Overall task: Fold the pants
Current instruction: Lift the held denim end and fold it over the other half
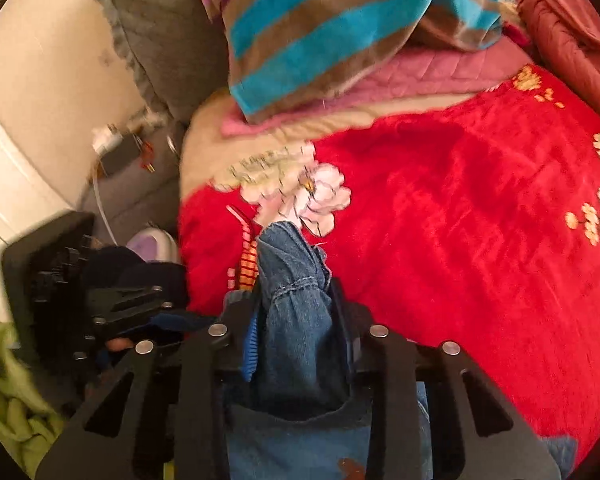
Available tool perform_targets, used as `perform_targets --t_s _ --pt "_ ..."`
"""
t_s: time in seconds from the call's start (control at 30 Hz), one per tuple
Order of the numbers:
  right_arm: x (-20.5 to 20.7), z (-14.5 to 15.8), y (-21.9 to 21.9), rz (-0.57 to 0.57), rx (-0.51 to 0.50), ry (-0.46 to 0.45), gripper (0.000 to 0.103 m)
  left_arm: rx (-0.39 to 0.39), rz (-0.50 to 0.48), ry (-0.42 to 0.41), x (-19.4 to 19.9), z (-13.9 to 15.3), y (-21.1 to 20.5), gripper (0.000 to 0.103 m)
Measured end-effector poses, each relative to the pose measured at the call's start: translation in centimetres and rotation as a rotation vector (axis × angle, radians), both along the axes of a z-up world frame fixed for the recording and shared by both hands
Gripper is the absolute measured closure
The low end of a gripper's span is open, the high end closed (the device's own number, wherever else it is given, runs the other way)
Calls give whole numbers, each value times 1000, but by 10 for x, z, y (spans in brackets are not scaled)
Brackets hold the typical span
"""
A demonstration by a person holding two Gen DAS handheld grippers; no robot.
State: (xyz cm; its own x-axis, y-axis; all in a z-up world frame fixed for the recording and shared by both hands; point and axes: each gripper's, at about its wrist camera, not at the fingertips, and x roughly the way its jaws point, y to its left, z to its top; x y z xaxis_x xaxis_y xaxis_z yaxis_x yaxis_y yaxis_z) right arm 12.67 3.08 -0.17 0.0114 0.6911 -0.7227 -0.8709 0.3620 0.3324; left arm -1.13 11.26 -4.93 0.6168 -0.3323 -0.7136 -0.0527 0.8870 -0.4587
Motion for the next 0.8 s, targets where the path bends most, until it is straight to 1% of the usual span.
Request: perform_targets --t_s 0.07,0.1,0.13,0.23,0.27,0.37,0.4,0.43,0.5,0.57,0.67,0.7,0.73,0.77,0.8 --pt "-2 11 -20 -16 55 -5 74 -4 -18 -20 -1 6 -7 25" --pt "-2 14 -26 -22 70 -4 74 -11 -26 -27 -1 8 -10 23" --pt "-3 19 -36 -31 94 -5 74 -23 -39 -30 0 10 -14 18" --pt "-6 28 -61 -51 149 -6 74 -51 -75 -19 10 8 -29 17" --pt "-6 30 -68 -56 161 -12 74 -64 -87 -17 13 7 -34 17" --pt "-7 35 -90 -87 193 -17 74 -146 -129 -25 22 10 -48 17" --pt "-6 36 -96 -96 202 -16 74 -155 -148 -39 24 15 -55 18" --pt "-7 37 -107 -109 215 -22 74 -147 -159 -51 24 20 -62 20" --pt "-7 39 -119 -128 228 -31 73 -120 -190 -75 25 31 -79 27" --pt "-6 41 -138 -164 244 -37 71 -115 -220 -90 26 39 -93 28" --pt "-9 45 -170 -230 280 -46 63 -109 -287 -113 26 47 -119 28" --pt "-11 45 -181 -257 294 -52 58 -109 -319 -115 28 48 -131 28" --pt "-12 44 -195 -297 307 -56 51 -108 -350 -115 28 48 -141 28" --pt "-13 40 -211 -352 303 -67 37 -103 -384 -112 31 48 -151 28" --pt "-15 37 -225 -411 285 -84 32 -84 -425 -111 31 45 -165 28"
